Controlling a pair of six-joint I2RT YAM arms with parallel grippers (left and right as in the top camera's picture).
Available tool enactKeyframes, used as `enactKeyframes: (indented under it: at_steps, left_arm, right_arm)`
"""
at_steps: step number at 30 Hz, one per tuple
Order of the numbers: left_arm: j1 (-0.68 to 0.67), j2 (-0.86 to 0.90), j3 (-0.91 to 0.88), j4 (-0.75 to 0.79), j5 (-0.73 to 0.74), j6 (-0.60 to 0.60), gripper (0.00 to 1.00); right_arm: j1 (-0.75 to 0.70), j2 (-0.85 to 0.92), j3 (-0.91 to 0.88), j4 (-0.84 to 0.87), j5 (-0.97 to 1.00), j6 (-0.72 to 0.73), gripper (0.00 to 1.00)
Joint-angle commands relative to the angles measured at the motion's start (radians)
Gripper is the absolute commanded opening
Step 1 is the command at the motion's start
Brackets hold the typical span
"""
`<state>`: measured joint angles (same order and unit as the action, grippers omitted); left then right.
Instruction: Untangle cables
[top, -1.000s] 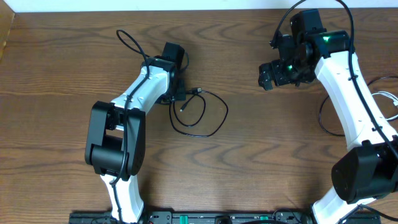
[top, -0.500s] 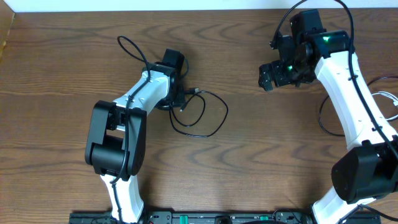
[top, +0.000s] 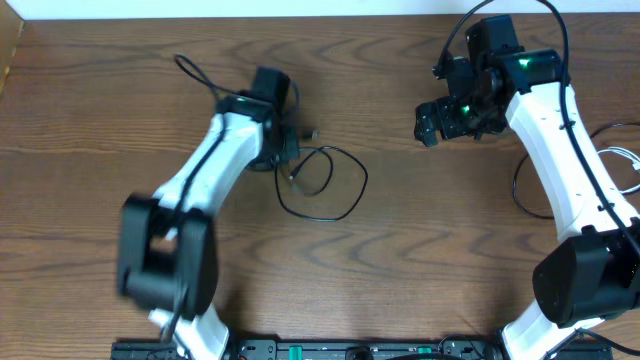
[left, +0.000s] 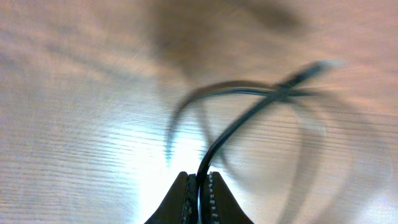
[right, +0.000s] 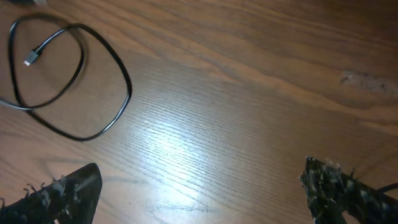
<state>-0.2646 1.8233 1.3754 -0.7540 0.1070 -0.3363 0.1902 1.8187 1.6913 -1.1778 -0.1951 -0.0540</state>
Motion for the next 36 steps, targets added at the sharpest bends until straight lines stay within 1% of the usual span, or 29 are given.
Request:
enactKeyframes:
  at_steps: [1,4,8,10,12,14,16,19,21,25,27,29,33,36]
  left_arm:
    - [0.0,-0.192,0.051,0.002,0.184,0.003,0.07]
    - [0.0,-0.296,0.051,0.0,0.238,0.003,0.08]
    - [0.0,-0.397,0.051,0.0,0.248,0.002,0.07]
    - [0.0,-0.427,0.051,0.0,0.248,0.002,0.07]
    - [0.0,-0.448,0.051,0.0,0.249,0.002,0.07]
    - [0.0,-0.462,0.051,0.0,0.261,-0.002,0.07]
    - [0.0,-0.471,0.051,0.002,0.277,-0.002,0.08]
    - [0.0,-0.475,0.051,0.004,0.278,-0.002,0.08]
    - [0.0,-0.475,0.051,0.004,0.278,-0.003,0.08]
    - [0.0,-0.477,0.051,0.008,0.28,-0.028,0.07]
    - [0.0,-0.481,0.051,0.015,0.28,-0.028,0.07]
    - [0.0,-0.486,0.051,0.02,0.285,-0.028,0.07]
    - [0.0,-0.496,0.051,0.027,0.286,-0.027,0.08]
    - [0.0,-0.496,0.051,0.026,0.286,-0.027,0.08]
  right_arm:
    - [0.024,0.002,-0.007,0.006,-0.025,0.012,0.99]
    - [0.04,0.002,-0.007,0.019,-0.025,0.012,0.99]
    - [0.069,0.002,-0.007,0.035,-0.029,0.009,0.99]
    - [0.084,0.002,-0.007,0.037,-0.074,-0.027,0.99]
    - [0.095,0.002,-0.007,0.047,-0.154,-0.033,0.99]
    - [0.1,0.002,-0.007,0.075,-0.25,0.08,0.99]
    - [0.101,0.002,-0.007,0.106,-0.372,0.262,0.99]
    - [0.116,0.002,-0.007,0.151,-0.473,0.394,0.99]
    - [0.135,0.003,-0.007,0.17,-0.466,0.454,0.99]
    - [0.175,0.019,-0.01,0.165,-0.462,0.502,0.99]
    - [0.196,0.031,-0.021,0.168,-0.462,0.528,0.96]
    - [0.217,0.048,-0.044,0.187,-0.462,0.571,0.95]
    - [0.244,0.076,-0.119,0.272,-0.463,0.676,0.94]
    - [0.248,0.082,-0.182,0.366,-0.492,0.74,0.87]
